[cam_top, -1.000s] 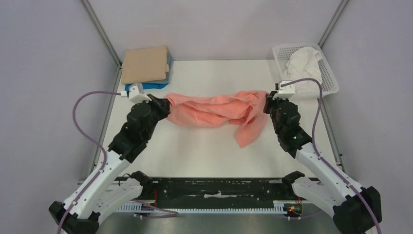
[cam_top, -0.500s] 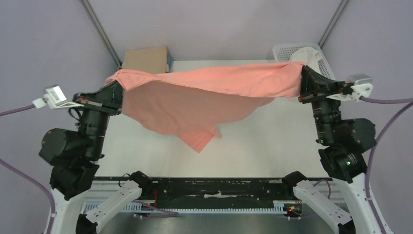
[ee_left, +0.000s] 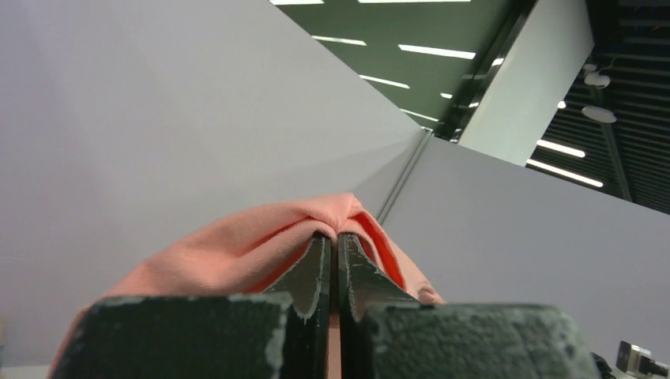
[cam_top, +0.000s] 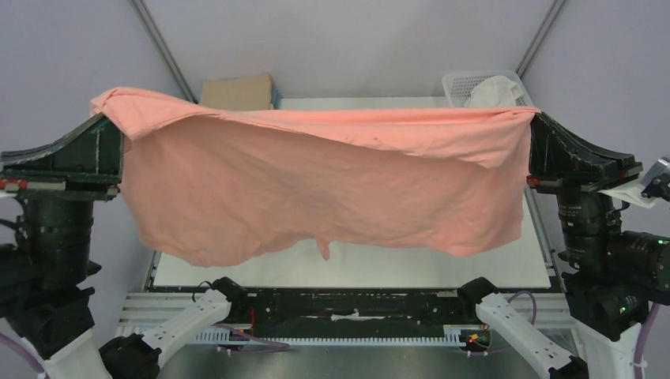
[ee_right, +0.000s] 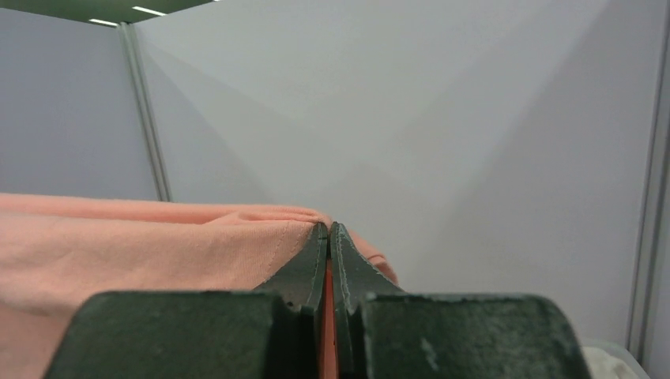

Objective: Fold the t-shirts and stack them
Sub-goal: Flatten out the tshirt

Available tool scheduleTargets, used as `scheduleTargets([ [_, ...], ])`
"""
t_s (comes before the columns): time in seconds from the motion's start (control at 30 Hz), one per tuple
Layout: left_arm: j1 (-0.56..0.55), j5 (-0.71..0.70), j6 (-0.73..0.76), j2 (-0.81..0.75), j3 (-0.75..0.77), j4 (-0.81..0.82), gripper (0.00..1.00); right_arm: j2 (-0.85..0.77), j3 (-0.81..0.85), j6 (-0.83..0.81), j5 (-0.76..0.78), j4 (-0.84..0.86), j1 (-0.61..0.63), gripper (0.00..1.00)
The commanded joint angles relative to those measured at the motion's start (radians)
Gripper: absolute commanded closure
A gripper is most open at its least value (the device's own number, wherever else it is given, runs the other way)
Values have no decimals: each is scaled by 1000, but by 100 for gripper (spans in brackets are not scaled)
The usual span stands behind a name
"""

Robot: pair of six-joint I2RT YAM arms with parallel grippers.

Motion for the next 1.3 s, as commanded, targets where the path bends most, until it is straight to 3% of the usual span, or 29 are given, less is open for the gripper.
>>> scheduleTargets([
  [0.0, -1, -87, 90, 171, -17, 8, 98, 48, -63, 12, 172, -25, -4, 100],
  [0.1, -1, -235, 134, 284, -78, 24, 98, 79, -183, 17, 323, 25, -4, 100],
  [0.2, 8, -470, 195, 426, -189, 108, 98, 175, -297, 47, 461, 57, -5, 100],
  [0.33, 82, -390, 175, 671, -320, 165, 95, 404, -451, 129, 555, 92, -26, 100],
  [0.37, 107, -361, 144, 755, -335, 161, 87, 463, -487, 172, 552, 102, -48, 96],
  [0.4, 129, -320, 113, 822, -339, 150, 66, 536, -512, 211, 537, 112, -81, 92],
  [0.43, 154, -296, 90, 917, -328, 138, 33, 605, -529, 249, 490, 124, -120, 90],
  [0.47, 172, -266, 67, 993, -303, 109, 21, 684, -531, 274, 426, 133, -151, 83],
  [0.57, 206, -224, 30, 1203, -145, -54, 19, 868, -454, 259, 320, 115, -202, 30],
  [0.6, 206, -223, 34, 1238, -116, -75, 18, 915, -413, 246, 331, 88, -203, 18],
  [0.67, 204, -183, 29, 1239, -126, -62, 17, 960, -370, 240, 357, 40, -204, 4],
  [0.7, 204, -157, 25, 1215, -158, -41, 17, 962, -372, 237, 360, 45, -203, 2],
  [0.83, 196, 12, -16, 1070, -346, 76, 16, 896, -460, 229, 291, 129, -203, 2],
  [1.03, 112, 255, -80, 872, -666, 261, 16, 832, -587, 245, 50, 225, -205, 2],
  [1.27, -96, 415, -112, 857, -846, 435, 15, 776, -770, 361, -63, 315, -203, 2],
])
